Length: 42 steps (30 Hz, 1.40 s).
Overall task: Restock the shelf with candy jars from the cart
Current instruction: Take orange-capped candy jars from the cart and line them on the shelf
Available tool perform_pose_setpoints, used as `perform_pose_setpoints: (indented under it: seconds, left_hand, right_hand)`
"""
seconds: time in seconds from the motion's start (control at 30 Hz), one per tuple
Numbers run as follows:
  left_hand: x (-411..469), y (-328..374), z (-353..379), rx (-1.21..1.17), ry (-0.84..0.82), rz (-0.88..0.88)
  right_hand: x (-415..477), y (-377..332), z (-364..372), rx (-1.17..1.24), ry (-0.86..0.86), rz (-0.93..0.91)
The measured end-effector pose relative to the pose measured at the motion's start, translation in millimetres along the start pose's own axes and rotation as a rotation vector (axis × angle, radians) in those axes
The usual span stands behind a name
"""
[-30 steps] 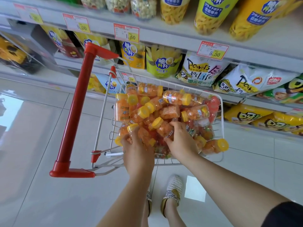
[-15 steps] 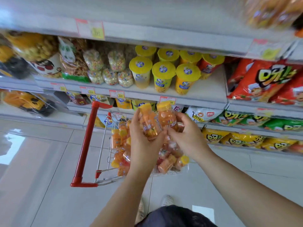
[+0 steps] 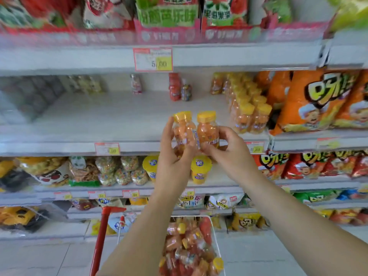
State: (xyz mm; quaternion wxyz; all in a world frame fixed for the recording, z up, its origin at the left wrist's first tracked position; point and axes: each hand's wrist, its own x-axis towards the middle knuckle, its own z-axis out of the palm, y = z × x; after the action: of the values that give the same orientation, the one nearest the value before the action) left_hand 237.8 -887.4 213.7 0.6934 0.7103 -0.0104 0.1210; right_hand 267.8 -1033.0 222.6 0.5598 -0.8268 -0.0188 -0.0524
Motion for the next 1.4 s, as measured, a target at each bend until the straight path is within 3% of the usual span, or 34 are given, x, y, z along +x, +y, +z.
perform_pose_setpoints:
  seconds: [0.2, 0.5, 0.93, 1.03, 1.13, 1.27, 1.4]
  left_hand:
    - [78, -8, -8, 0.058, -0.118, -0.032]
    - [154, -42, -19, 0.357, -0.198, -0.017]
    - [187, -57, -10, 0.567, -0.251, -0.018]
    - [188, -60, -10, 0.589, -0.238, 0.010]
    - [188, -62, -12, 0.605, -0.238, 0.014]
    - [187, -62, -12, 0.614, -0.231, 0.033]
    - [188, -64, -13, 0.614, -0.224, 0.051]
  right_hand:
    - [57, -1, 12, -0.130, 0.107, -0.006]
    - [139, 34, 37, -0.392, 0.237, 0.138]
    - [222, 40, 40, -0.507, 0.410, 0.288]
    - [224, 45, 38, -0.486, 0.364, 0.249]
    - [195, 50, 33, -0.540, 0.374, 0.086]
    - [151, 47, 43, -0.899, 0.100, -0.045]
    - [177, 48, 47, -0.947, -0.033, -0.016]
